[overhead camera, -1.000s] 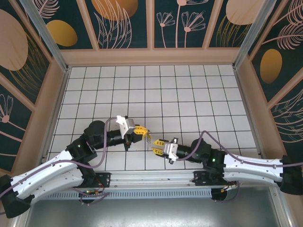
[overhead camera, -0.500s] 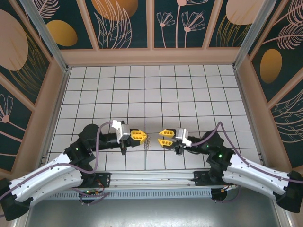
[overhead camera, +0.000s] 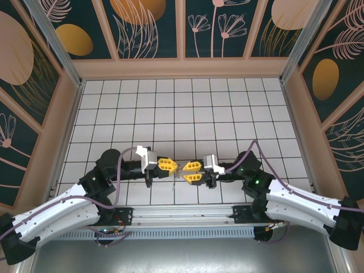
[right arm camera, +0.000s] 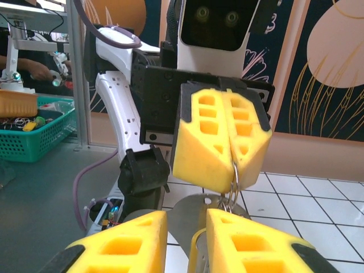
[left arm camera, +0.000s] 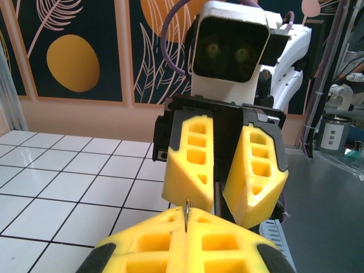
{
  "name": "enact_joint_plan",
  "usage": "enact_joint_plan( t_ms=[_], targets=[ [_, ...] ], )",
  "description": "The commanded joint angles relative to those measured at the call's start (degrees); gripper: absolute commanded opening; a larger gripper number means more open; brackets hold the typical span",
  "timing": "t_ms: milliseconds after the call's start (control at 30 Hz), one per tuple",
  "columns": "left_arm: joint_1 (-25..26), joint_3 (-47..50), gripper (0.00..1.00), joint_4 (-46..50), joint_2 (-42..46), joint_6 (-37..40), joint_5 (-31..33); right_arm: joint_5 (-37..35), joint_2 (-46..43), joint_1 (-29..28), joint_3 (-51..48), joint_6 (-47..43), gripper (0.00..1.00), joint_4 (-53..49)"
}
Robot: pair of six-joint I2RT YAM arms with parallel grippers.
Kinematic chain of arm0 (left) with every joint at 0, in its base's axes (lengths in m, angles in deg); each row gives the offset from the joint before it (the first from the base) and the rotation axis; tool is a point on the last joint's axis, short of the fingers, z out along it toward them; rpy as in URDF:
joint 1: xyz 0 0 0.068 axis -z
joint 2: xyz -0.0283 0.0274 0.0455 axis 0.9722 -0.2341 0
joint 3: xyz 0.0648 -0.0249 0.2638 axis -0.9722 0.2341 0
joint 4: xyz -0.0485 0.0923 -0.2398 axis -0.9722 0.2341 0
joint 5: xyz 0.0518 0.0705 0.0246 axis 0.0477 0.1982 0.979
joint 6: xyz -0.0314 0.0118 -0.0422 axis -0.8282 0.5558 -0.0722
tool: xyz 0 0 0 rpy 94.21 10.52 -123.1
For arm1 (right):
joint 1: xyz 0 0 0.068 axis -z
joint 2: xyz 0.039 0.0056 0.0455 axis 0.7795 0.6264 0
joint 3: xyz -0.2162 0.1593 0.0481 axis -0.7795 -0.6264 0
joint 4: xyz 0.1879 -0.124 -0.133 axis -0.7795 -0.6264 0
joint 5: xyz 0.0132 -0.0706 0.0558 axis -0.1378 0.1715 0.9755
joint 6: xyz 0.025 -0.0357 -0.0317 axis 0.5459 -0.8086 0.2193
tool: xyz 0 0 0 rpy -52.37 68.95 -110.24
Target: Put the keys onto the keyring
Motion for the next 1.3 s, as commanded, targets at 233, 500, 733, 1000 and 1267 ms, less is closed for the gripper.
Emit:
enact_joint_plan(
  t_ms=[233,500,733,1000,1267],
  targets=[
    [-0.1,-0.9,0.00,-1.3,-0.3,1.4,-1.6,-5.9,1.8,0.5,2.0,1.2,0.26,5.1],
    [-0.1,-1.3,0.00,-1.2,-0.8,1.6,-1.6,-6.1,3.5,0.7,2.5,1.3,0.28,5.2],
    [-0.2,-1.7,0.00,-0.3,-1.0,1.9,-0.9,-6.2,5.0,0.7,3.1,0.3,0.12,4.2],
    [-0.1,-3.5,0.00,3.4,-1.9,3.2,0.7,-8.2,5.5,0.8,5.9,-3.4,0.00,-1.2],
    [-0.1,-6.3,0.12,12.5,-5.1,4.3,2.7,-10.9,8.4,0.9,14.9,-9.8,0.00,-20.5]
  ],
)
